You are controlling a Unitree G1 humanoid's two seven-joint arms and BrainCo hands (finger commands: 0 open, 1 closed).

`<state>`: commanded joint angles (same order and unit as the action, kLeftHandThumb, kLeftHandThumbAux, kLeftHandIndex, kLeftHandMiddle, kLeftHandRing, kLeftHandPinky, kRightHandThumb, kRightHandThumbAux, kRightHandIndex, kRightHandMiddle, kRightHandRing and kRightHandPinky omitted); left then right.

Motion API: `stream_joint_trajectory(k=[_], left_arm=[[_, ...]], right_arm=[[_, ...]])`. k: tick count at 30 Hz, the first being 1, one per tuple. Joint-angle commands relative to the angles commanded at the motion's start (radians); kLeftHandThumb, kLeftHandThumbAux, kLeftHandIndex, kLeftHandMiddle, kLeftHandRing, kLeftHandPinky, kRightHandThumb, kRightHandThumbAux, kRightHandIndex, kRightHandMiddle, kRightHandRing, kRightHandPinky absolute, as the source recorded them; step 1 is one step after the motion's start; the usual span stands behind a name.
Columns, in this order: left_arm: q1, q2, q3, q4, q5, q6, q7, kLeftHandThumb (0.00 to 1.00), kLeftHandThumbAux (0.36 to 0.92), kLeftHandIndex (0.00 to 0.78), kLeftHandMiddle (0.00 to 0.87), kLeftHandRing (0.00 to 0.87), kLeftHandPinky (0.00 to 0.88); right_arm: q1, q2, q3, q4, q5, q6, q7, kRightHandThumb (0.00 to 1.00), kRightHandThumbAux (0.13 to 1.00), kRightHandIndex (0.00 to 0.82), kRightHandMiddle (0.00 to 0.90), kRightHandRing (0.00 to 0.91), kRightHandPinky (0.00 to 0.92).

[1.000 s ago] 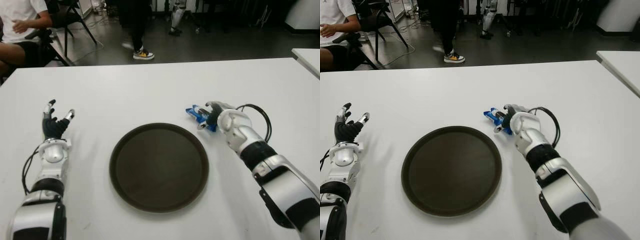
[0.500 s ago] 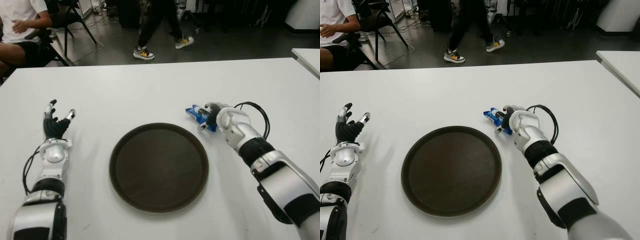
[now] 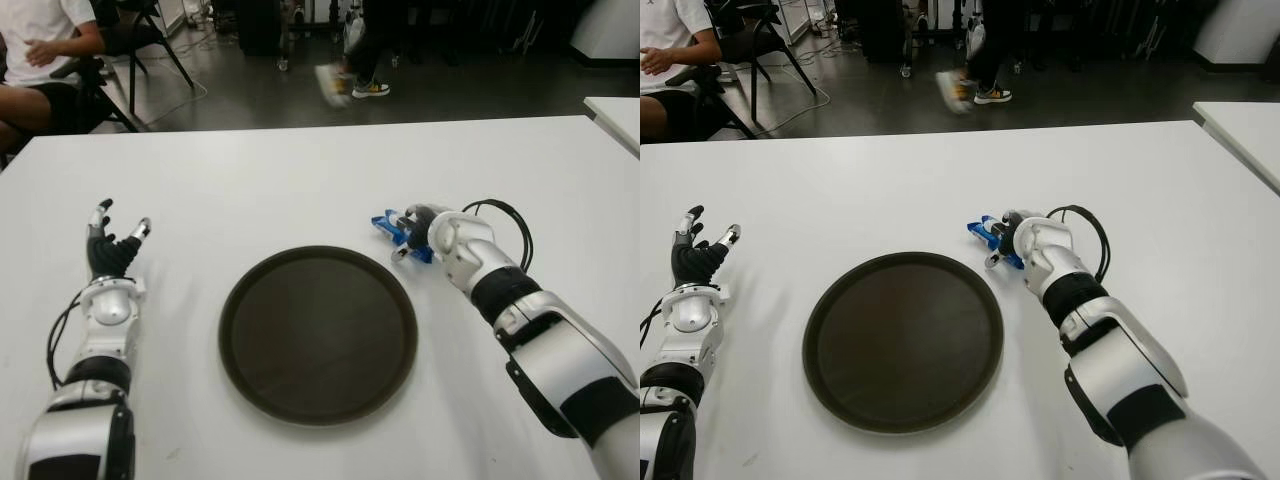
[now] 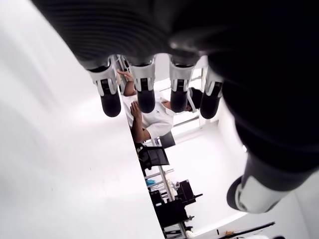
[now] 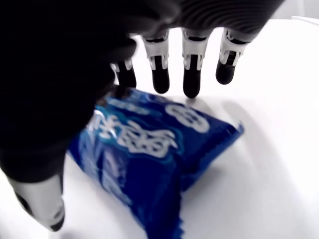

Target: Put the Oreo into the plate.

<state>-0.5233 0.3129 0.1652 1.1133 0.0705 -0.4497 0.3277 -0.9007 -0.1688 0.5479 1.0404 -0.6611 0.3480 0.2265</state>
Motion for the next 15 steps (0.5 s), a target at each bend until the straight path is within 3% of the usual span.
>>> stream_joint_trajectory(k=[15], left_arm=[[0.000, 0.006, -0.003, 0.002, -0.006, 0.008, -0.011, 0.000, 0.673, 0.000, 0.000, 0.000, 0.000]], right_arm=[[-0.034, 0.017, -0.012, 0.117, 0.014, -0.047, -0.018, 0.000, 0.729, 0.054, 0.102, 0.068, 0.000]])
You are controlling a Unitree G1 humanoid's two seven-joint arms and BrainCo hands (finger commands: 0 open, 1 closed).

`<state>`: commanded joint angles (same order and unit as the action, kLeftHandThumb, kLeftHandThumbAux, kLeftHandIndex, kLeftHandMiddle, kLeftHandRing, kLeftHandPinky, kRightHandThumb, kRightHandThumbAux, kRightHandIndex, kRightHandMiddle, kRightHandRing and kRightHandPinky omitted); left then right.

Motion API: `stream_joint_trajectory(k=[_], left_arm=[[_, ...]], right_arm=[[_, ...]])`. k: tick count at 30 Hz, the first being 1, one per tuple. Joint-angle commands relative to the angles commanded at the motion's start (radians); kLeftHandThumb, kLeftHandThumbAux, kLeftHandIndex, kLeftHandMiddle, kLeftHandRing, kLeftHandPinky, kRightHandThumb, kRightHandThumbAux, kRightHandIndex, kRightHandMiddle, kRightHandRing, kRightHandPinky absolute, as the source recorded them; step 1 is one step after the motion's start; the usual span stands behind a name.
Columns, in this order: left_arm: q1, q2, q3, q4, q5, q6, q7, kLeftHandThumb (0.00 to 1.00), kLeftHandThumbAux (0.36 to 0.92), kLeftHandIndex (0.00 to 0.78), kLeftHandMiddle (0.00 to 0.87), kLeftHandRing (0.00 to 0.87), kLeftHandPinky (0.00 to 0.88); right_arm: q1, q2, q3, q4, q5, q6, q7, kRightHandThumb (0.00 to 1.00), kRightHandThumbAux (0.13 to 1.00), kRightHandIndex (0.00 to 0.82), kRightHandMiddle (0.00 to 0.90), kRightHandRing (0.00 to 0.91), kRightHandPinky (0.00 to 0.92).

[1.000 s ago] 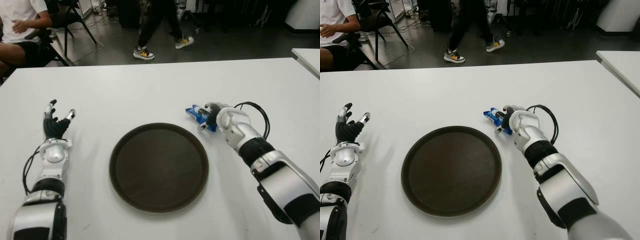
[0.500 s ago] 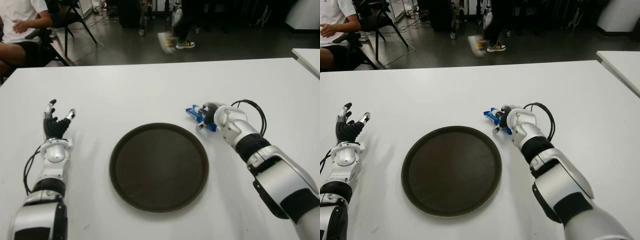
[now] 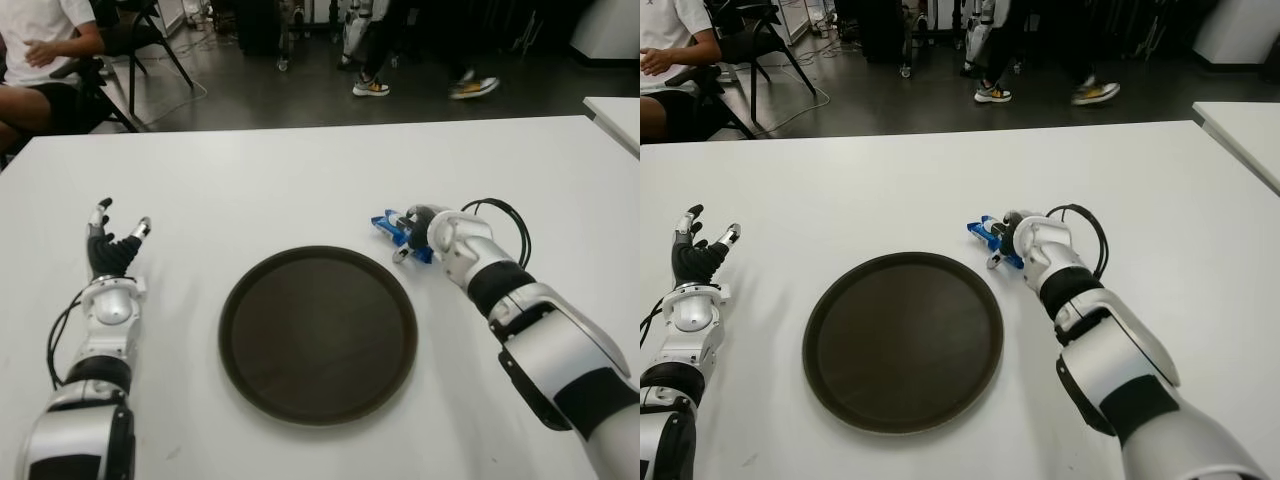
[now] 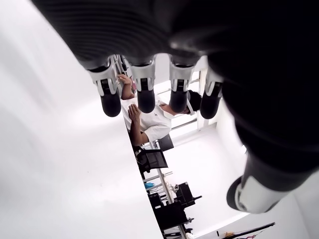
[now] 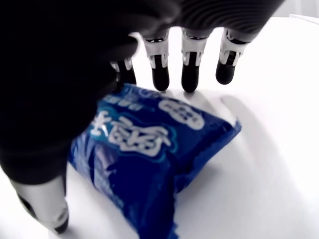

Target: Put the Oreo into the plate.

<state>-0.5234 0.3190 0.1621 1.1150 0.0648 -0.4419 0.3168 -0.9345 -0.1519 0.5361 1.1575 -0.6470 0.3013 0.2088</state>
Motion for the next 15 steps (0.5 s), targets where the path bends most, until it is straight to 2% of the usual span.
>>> stream_joint_trajectory(k=[5, 15], left_arm=[[-0.004, -0.001, 0.002, 0.008, -0.002, -0.003, 0.000, 0.000, 0.670, 0.000, 0.000, 0.000, 0.000], [0.003, 0.009, -0.011, 0.008, 0.015, -0.013, 0.008, 0.000, 0.666, 0.000, 0.000, 0.000, 0.000]], right_arm=[[-0.005, -0.004, -0.001, 0.027, 0.001, -0.015, 0.003, 0.000, 0.745, 0.054, 0.101, 0.071, 0.000], [-0.009, 0.010, -0.018, 0.081, 0.015, -0.013, -0.009, 0.000, 0.740, 0.054, 0.097, 0.071, 0.001]])
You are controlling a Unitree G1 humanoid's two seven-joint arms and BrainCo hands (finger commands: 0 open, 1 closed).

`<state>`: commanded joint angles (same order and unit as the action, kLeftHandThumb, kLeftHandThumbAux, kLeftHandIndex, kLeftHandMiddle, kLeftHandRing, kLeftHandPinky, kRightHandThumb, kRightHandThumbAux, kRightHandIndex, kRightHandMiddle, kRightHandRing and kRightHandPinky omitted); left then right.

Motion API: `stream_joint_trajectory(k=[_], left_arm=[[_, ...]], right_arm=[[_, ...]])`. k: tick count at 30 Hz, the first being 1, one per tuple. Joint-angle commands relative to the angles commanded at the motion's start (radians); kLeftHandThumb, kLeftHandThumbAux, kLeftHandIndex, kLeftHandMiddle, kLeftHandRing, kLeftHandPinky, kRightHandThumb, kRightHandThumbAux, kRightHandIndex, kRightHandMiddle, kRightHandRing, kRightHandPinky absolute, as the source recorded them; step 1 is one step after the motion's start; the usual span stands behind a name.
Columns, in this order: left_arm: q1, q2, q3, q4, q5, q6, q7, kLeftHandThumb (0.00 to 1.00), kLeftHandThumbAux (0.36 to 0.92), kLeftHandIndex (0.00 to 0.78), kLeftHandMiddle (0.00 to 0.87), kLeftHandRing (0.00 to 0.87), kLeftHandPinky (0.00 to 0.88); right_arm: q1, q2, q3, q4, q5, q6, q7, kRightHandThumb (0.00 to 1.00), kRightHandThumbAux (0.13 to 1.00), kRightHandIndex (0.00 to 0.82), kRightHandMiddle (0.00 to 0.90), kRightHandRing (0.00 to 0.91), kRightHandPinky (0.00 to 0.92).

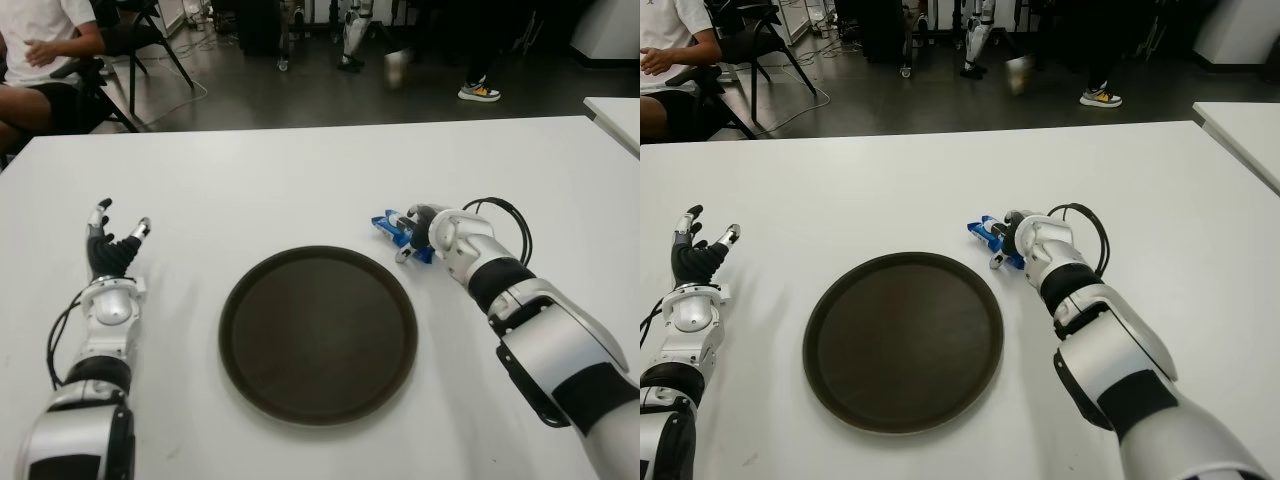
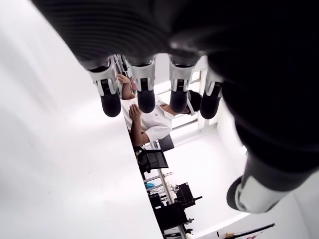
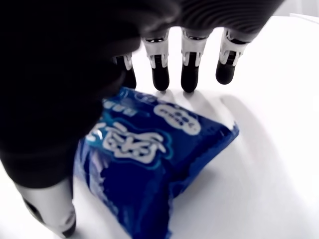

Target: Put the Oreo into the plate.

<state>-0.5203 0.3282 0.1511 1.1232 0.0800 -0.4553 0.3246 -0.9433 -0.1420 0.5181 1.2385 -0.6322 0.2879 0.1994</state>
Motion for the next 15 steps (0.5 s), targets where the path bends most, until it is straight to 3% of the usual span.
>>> stream_joint_trajectory(k=[15], left_arm=[[0.008, -0.013, 0.012, -0.015, -0.017, 0.005, 0.011, 0.000, 0.666, 0.000, 0.000, 0.000, 0.000]], right_arm=[[0.041, 0.001, -0.002, 0.062, -0.007, -0.051, -0.095, 0.000, 0.752, 0.042, 0.099, 0.067, 0.000]])
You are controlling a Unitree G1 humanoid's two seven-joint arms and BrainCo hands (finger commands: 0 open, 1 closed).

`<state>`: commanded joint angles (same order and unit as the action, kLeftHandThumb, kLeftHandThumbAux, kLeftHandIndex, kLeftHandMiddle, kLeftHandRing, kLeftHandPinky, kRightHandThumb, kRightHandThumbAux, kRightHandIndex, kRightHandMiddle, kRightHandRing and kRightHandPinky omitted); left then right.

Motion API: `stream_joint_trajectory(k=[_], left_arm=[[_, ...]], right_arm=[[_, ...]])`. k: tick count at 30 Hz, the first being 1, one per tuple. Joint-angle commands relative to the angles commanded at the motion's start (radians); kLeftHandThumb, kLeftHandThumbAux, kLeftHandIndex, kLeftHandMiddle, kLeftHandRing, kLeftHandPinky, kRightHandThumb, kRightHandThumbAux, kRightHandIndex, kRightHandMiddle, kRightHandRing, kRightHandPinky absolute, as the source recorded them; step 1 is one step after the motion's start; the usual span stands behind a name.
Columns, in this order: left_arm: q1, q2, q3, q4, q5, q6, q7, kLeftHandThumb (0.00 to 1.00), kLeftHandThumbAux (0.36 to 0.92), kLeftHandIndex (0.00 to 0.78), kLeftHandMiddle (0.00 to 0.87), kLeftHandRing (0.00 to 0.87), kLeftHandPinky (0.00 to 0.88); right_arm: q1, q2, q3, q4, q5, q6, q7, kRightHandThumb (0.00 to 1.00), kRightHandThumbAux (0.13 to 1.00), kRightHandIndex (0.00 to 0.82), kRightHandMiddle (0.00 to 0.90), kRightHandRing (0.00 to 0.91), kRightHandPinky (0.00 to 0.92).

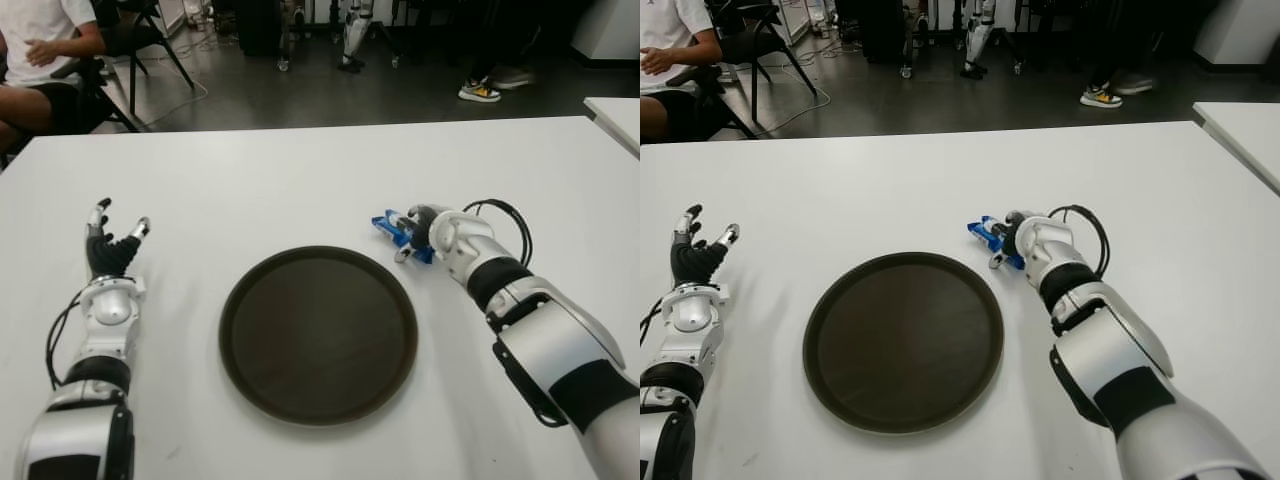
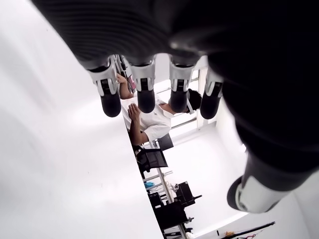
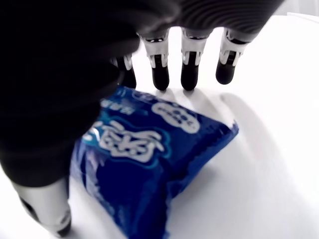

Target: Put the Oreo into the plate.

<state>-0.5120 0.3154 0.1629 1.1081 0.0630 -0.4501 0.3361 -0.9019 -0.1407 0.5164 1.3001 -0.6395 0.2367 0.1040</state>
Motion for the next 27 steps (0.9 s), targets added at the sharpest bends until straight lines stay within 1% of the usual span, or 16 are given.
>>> stream_joint_trajectory(k=[4, 5, 7, 8, 10, 12, 16, 17, 18, 19, 20, 21, 22, 24, 25, 27], left_arm=[[0.011, 0.002, -0.005, -0.015, 0.008, -0.006, 0.010, 0.000, 0.671, 0.000, 0.000, 0.000, 0.000], [0.014, 0.001, -0.006, -0.020, 0.009, -0.008, 0.007, 0.000, 0.672, 0.000, 0.000, 0.000, 0.000], [0.017, 0.001, -0.008, -0.025, 0.010, -0.010, 0.004, 0.000, 0.680, 0.000, 0.000, 0.000, 0.000], [0.020, -0.003, -0.008, -0.032, 0.009, -0.012, 0.002, 0.000, 0.681, 0.000, 0.000, 0.000, 0.000], [0.025, -0.007, -0.007, -0.042, 0.005, -0.017, -0.002, 0.000, 0.690, 0.001, 0.000, 0.000, 0.000], [0.028, -0.008, -0.005, -0.046, 0.001, -0.021, -0.007, 0.000, 0.697, 0.004, 0.000, 0.000, 0.000], [0.034, -0.009, -0.004, -0.054, 0.001, -0.024, -0.006, 0.000, 0.704, 0.006, 0.000, 0.000, 0.000], [0.036, -0.009, -0.005, -0.056, 0.003, -0.024, -0.002, 0.000, 0.704, 0.007, 0.000, 0.000, 0.000], [0.037, -0.008, -0.006, -0.058, 0.005, -0.024, 0.000, 0.000, 0.705, 0.006, 0.000, 0.000, 0.000], [0.037, -0.007, -0.006, -0.057, 0.007, -0.023, 0.004, 0.000, 0.705, 0.005, 0.000, 0.000, 0.000], [0.038, -0.006, -0.007, -0.056, 0.009, -0.023, 0.006, 0.000, 0.703, 0.006, 0.000, 0.000, 0.000], [0.037, -0.005, -0.007, -0.054, 0.010, -0.023, 0.008, 0.000, 0.702, 0.006, 0.000, 0.000, 0.000], [0.037, -0.005, -0.007, -0.052, 0.011, -0.022, 0.010, 0.000, 0.699, 0.006, 0.000, 0.000, 0.000], [0.036, -0.002, -0.007, -0.045, 0.012, -0.022, 0.010, 0.000, 0.695, 0.006, 0.000, 0.000, 0.000], [0.035, 0.002, -0.006, -0.037, 0.012, -0.022, 0.008, 0.000, 0.693, 0.006, 0.000, 0.000, 0.000], [0.034, 0.003, -0.007, -0.031, 0.013, -0.021, 0.011, 0.000, 0.683, 0.002, 0.000, 0.000, 0.000]], right_arm=[[0.021, 0.001, -0.020, -0.001, 0.011, -0.008, -0.085, 0.000, 0.780, 0.055, 0.114, 0.092, 0.021], [0.027, 0.003, -0.032, -0.004, 0.017, -0.006, -0.126, 0.000, 0.783, 0.058, 0.116, 0.096, 0.025], [0.034, 0.006, -0.044, -0.006, 0.026, -0.003, -0.172, 0.000, 0.803, 0.108, 0.146, 0.144, 0.109], [0.039, 0.007, -0.055, -0.008, 0.036, -0.002, -0.199, 0.000, 0.806, 0.115, 0.150, 0.151, 0.120], [0.048, 0.012, -0.082, -0.020, 0.058, -0.001, -0.252, 0.000, 0.819, 0.169, 0.187, 0.196, 0.189], [0.055, 0.015, -0.104, -0.028, 0.075, -0.005, -0.293, 0.000, 0.824, 0.199, 0.210, 0.223, 0.224], [0.067, 0.011, -0.138, -0.033, 0.105, -0.027, -0.350, 0.000, 0.821, 0.247, 0.241, 0.251, 0.244], [0.075, 0.007, -0.156, -0.036, 0.121, -0.046, -0.376, 0.000, 0.821, 0.253, 0.243, 0.253, 0.245], [0.081, 0.004, -0.169, -0.037, 0.132, -0.060, -0.395, 0.054, 0.830, 0.314, 0.291, 0.295, 0.324], [0.086, 0.003, -0.183, -0.038, 0.144, -0.076, -0.416, 0.075, 0.833, 0.336, 0.308, 0.310, 0.352], [0.089, 0.003, -0.191, -0.038, 0.151, -0.086, -0.429, 0.294, 0.797, 0.368, 0.367, 0.360, 0.423], [0.091, 0.004, -0.199, -0.038, 0.158, -0.096, -0.443, 0.435, 0.774, 0.388, 0.406, 0.391, 0.469], [0.092, 0.004, -0.205, -0.037, 0.163, -0.104, -0.453, 0.528, 0.757, 0.403, 0.464, 0.447, 0.525], [0.094, 0.005, -0.213, -0.035, 0.169, -0.115, -0.468, 0.609, 0.743, 0.416, 0.515, 0.496, 0.575], [0.096, 0.005, -0.220, -0.034, 0.174, -0.124, -0.477, 0.626, 0.740, 0.419, 0.541, 0.526, 0.598], [0.101, 0.005, -0.234, -0.034, 0.183, -0.140, -0.496, 0.668, 0.731, 0.428, 0.633, 0.630, 0.664]])
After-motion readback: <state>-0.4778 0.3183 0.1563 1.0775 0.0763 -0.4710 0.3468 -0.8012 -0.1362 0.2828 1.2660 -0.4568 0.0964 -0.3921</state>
